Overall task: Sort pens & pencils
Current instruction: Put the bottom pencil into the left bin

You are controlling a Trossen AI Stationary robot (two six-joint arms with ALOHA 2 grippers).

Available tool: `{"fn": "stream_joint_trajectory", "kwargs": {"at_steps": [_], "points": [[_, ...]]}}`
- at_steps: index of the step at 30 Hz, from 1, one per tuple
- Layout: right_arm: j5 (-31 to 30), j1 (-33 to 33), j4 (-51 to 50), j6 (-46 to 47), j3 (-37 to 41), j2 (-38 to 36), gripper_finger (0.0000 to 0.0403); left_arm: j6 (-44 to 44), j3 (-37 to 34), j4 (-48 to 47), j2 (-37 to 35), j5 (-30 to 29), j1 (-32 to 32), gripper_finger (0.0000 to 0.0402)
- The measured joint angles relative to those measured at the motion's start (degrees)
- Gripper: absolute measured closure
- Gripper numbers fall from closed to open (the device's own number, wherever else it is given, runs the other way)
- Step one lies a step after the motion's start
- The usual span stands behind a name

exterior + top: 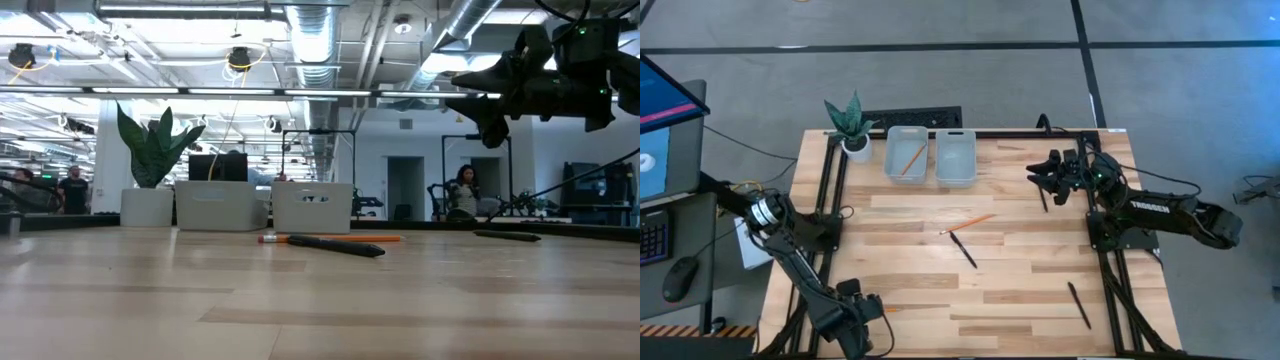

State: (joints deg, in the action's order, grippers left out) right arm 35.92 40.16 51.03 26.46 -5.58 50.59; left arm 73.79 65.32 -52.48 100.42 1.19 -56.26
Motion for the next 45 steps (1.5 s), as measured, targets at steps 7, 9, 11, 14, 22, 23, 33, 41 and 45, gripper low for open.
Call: {"fn": "stream_joint_trajectory", "kwargs": {"at_steps": [7,9,11,14,22,23,33,41,45], "points": [[0.0,0.1,0.0,0.0,0.0,0.0,0.0186,-1.0,-1.8,0.1,0.0,-0.9,-0.4,0.0198],[0.0,0.1,0.0,0.0,0.0,0.0,0.0186,-2.5,-1.8,-0.9,0.0,-2.5,-0.7,0.0198],[0.0,0.1,0.0,0.0,0.0,0.0,0.0186,-2.9,-1.8,-1.6,0.0,-4.1,-1.1,0.0198],[0.0,0.1,0.0,-0.1,0.0,0.0,0.0186,-2.6,-1.8,-1.5,0.0,-4.4,-1.3,0.0198],[0.0,0.0,0.0,-1.6,0.0,0.0,0.0186,-2.4,-1.8,-0.1,0.0,-2.0,-1.3,0.0198],[0.0,0.0,0.0,-1.6,0.0,0.0,0.0186,-2.3,-1.8,-0.1,0.0,-2.0,-1.3,0.0198],[0.0,0.0,0.0,-1.6,0.0,0.0,0.0186,1.4,-3.7,2.4,0.0,-0.9,-1.1,0.0198],[-0.2,0.0,0.3,-1.6,0.0,0.0,0.0186,4.8,-7.6,9.2,0.0,0.0,-0.6,0.0198],[-0.2,0.0,0.3,-1.6,0.0,0.0,0.0186,4.4,-7.6,7.3,0.0,0.0,-0.6,0.0198]]}}
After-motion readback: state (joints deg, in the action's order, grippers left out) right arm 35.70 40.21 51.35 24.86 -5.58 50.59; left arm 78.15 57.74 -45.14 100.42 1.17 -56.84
